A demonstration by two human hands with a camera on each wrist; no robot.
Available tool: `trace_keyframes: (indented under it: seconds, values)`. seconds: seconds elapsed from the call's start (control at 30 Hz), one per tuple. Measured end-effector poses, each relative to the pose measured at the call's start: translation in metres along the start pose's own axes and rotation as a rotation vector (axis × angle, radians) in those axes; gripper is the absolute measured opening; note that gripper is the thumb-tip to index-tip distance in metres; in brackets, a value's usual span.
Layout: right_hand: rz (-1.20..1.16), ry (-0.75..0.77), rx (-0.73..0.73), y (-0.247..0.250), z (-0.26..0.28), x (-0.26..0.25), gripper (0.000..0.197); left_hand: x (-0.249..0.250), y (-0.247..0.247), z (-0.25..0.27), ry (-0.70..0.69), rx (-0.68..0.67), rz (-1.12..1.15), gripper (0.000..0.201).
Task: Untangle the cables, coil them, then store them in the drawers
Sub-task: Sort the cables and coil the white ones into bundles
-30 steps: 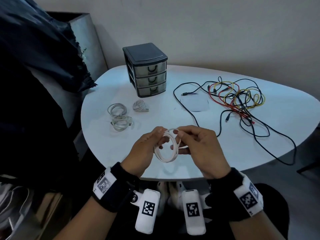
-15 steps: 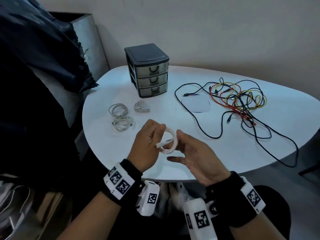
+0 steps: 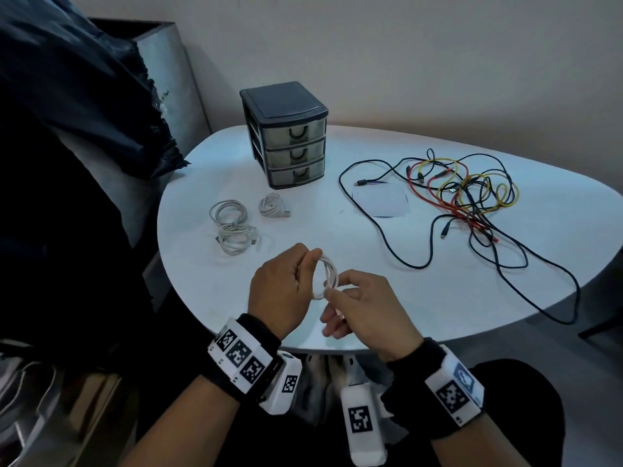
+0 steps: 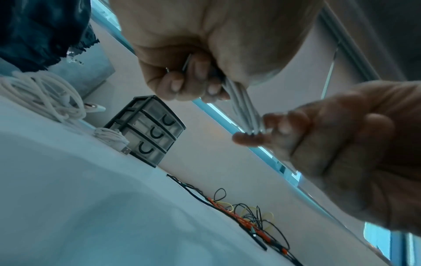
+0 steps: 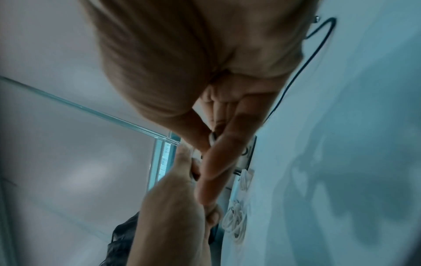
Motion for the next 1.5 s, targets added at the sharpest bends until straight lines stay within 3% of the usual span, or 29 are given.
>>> trace_keyframes:
  seconds: [0.17,0.3,0.47,0.6,0.73,0.83,0.9,1.0,1.07,1.23,1.4,1.47,1.5]
  values:
    - [-0.123,0.110,-0.051,0.005,0.010,-0.004,0.030,-0.012,0.007,0.008,0.063,0.071,0.076,0.045]
    - [-0.128,0.076,0.005,0.007,-0.001,0.005,0.020,-0.016,-0.003,0.013,0.159,0.116,0.275,0.038]
    - [-0.398,0.013,0.020,0.003,-0.019,0.012,0.013,-0.031,-0.013,0.018,0.241,0.069,0.429,0.041]
    - [-0.399,0.022,0.134,0.005,-0.039,0.009,0.011,-0.055,-0.022,0.030,0.462,-0.043,0.531,0.029]
    - [-0.281,0.010,0.288,0.013,-0.073,-0.003,0.002,-0.071,-0.010,0.044,0.656,0.077,0.559,0.022]
    - [-0.245,0.005,0.345,0.010,-0.096,-0.021,0.003,-0.076,0.003,0.046,0.636,0.135,0.483,0.028]
    - [-0.324,-0.031,0.219,-0.005,-0.110,-0.027,0.005,-0.075,0.005,0.046,0.620,0.140,0.483,0.024]
    - [-0.334,-0.132,0.068,-0.025,-0.118,-0.021,0.032,-0.070,0.002,0.048,0.623,0.126,0.502,0.015]
    - [-0.227,-0.127,0.128,-0.020,-0.112,-0.018,0.034,-0.068,-0.002,0.049,0.620,0.101,0.495,0.013]
    - [-0.102,-0.032,0.248,0.012,-0.085,-0.016,0.017,-0.056,-0.024,0.039,0.592,-0.002,0.513,0.014]
    - [0.135,0.097,0.511,0.080,-0.062,-0.018,0.016,-0.029,-0.048,0.012,0.508,-0.105,0.541,0.014]
    - [0.302,0.028,0.609,0.116,-0.057,-0.007,0.020,-0.020,-0.058,0.004,0.492,-0.132,0.560,0.015]
    - [0.431,-0.046,0.619,0.130,-0.057,0.001,0.033,-0.016,-0.062,0.001,0.489,-0.142,0.570,0.015]
Point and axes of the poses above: each hand's wrist, its own z-axis away from the middle knuckle, its own y-axis out of the back of the hand, x = y × z, the point moved 8 cm from there along -z, towards the middle knuckle, and after that the axes turned 14 degrees about -y, right-handed, at the moved point
